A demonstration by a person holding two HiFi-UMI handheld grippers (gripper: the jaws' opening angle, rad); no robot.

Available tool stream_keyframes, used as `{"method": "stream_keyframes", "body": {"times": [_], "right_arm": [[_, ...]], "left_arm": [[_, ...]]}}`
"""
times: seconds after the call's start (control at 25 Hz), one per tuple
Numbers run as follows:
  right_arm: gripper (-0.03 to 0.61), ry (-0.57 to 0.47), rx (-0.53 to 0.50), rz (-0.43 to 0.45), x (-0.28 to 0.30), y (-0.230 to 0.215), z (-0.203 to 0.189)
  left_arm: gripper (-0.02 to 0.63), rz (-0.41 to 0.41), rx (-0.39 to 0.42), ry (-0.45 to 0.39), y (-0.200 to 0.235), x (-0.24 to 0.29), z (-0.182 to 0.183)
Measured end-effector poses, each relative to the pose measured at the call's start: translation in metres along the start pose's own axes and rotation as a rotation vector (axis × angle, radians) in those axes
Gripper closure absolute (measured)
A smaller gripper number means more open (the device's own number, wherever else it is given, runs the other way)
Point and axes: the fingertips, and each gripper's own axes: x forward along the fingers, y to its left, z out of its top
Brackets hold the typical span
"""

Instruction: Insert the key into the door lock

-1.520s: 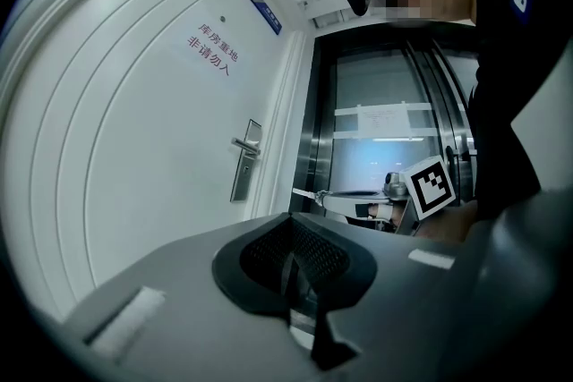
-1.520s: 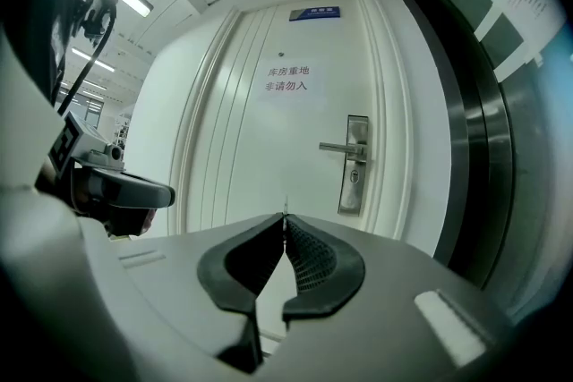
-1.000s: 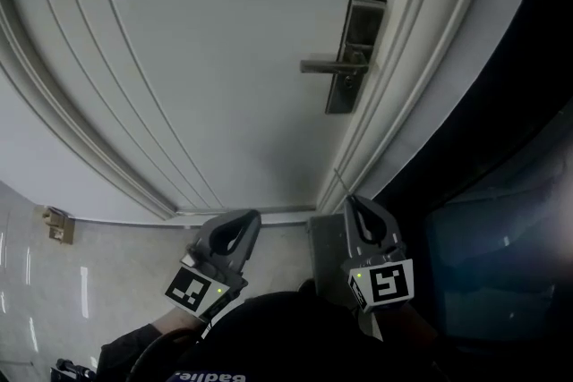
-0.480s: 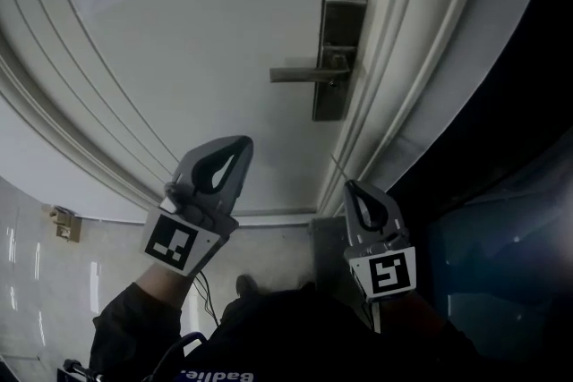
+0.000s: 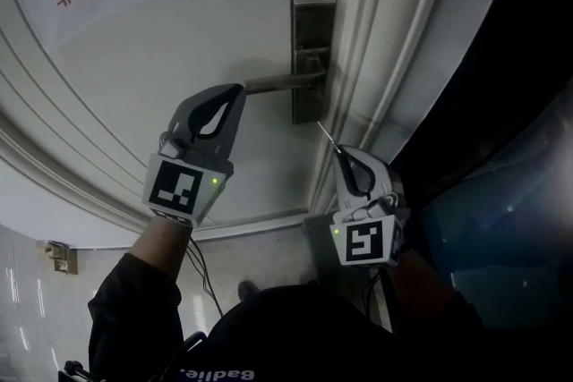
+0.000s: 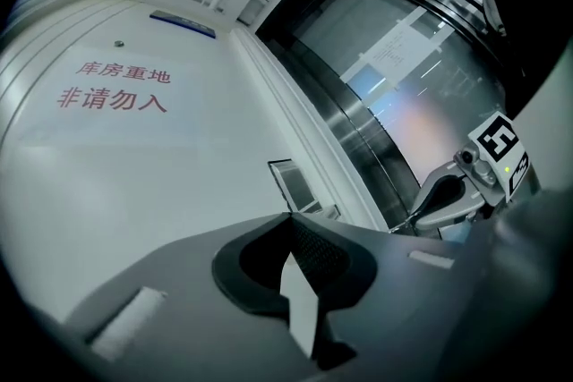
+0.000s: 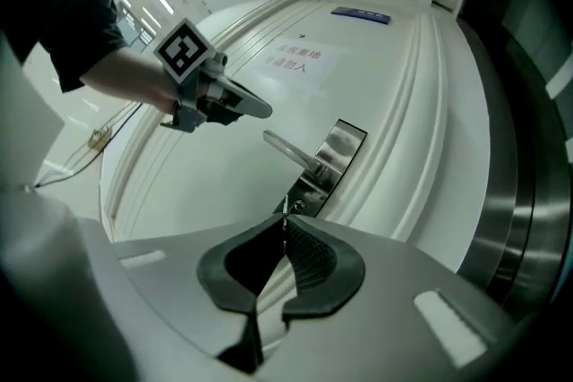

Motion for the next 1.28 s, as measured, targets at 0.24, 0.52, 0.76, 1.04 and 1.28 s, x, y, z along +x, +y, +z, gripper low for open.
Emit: {"method": "stream_keyframes", "body": {"times": [0.24, 0.52, 0.76, 1.04, 1.28], "right_arm": [[0.566, 0.112, -0.349, -0.111, 0.037, -0.014, -0.006], [0.567, 0.201, -0.643, -0.168, 0.062, -0.008, -0.007], [0.566, 0.271, -0.707, -0.176, 0.075, -0.011, -0.017], [0.566, 0.291, -0.78, -0.189, 0.082, -0.01, -0.017], [0.567, 0.302, -0.791, -0.195, 0.087, -0.011, -0.013]], "left_arm": [[0.594, -0.046, -0.005, 0.02, -0.001, 0.018, -0.01], [0.594, -0.057, -0.006, 0.04, -0.003, 0.023, -0.017], [0.594, -0.061, -0.026, 0.038, -0.003, 0.023, -0.018], [0.594, -0.072, -0.039, 0.036, -0.003, 0.023, -0.017], [0.594, -0.083, -0.05, 0.032, -0.003, 0.022, -0.017]]}}
